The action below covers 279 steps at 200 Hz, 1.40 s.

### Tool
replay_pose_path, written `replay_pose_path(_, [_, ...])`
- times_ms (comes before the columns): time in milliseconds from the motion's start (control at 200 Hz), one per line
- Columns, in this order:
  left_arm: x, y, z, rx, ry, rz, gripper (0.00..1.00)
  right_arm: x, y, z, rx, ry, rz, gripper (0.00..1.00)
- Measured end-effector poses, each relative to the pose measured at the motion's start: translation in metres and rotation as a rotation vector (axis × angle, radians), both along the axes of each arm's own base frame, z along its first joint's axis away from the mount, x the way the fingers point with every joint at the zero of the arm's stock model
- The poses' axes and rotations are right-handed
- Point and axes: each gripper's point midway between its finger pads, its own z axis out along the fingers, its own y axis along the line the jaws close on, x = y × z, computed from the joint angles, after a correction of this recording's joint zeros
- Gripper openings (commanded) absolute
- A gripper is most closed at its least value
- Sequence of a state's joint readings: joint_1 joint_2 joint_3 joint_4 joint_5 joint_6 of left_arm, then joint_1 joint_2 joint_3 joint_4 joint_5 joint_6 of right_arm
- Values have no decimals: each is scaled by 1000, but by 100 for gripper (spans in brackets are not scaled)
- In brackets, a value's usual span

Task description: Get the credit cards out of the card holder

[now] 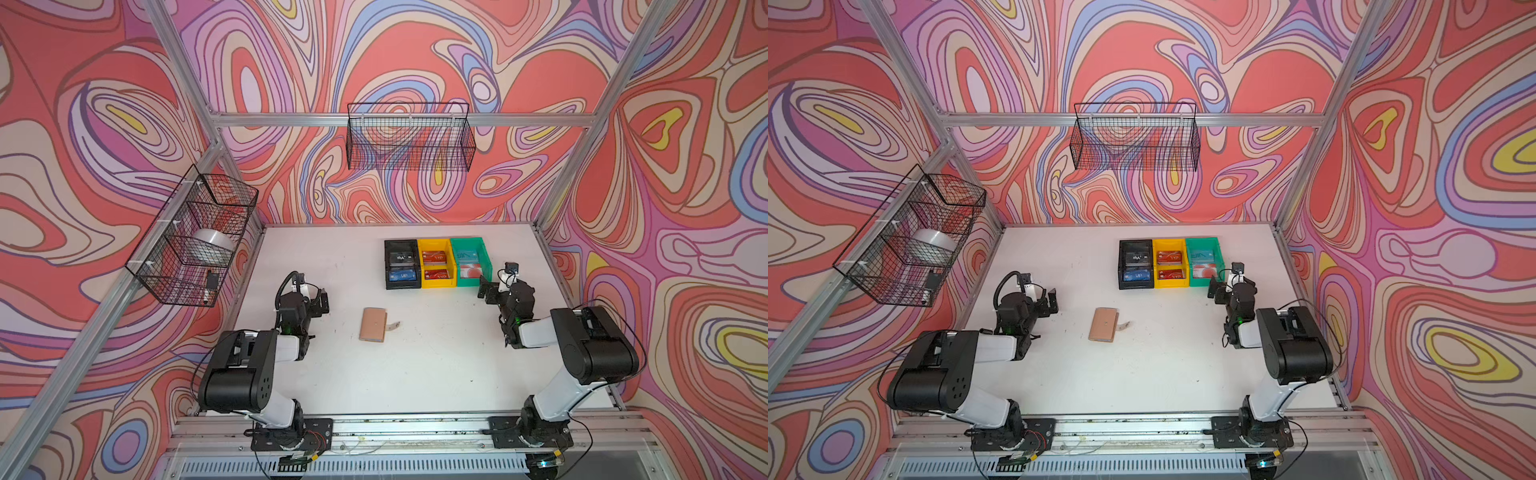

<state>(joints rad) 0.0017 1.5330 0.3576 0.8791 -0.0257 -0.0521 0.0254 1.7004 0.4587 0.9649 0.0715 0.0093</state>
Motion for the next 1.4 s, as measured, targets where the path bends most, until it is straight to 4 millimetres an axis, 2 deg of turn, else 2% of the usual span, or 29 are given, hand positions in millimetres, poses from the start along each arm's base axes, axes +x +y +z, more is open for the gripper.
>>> replay_pose_path(907, [0,-6,0,4,1,-42,100,0,-1,0,-2,0,-6,98])
replay_pose_path(1032, [1,-6,0,4,0,-41,100,0,-1,0,-3,-1,-8,93])
replay_pose_path(1167, [1,-6,1,4,-1,-41,99,-1,-2,3,-5,-8,-13,92])
replay_pose_path(1227, [1,-6,0,4,0,-42,95,-4,-3,9,-6,-2,-14,91])
replay_pose_path(1287, [1,-8,-1,4,12,-51,94,-6,-2,22,-8,-7,-11,90])
replay_pose_path(1397, [3,-11,6,4,32,-68,94,-4,4,70,-4,-49,9,89])
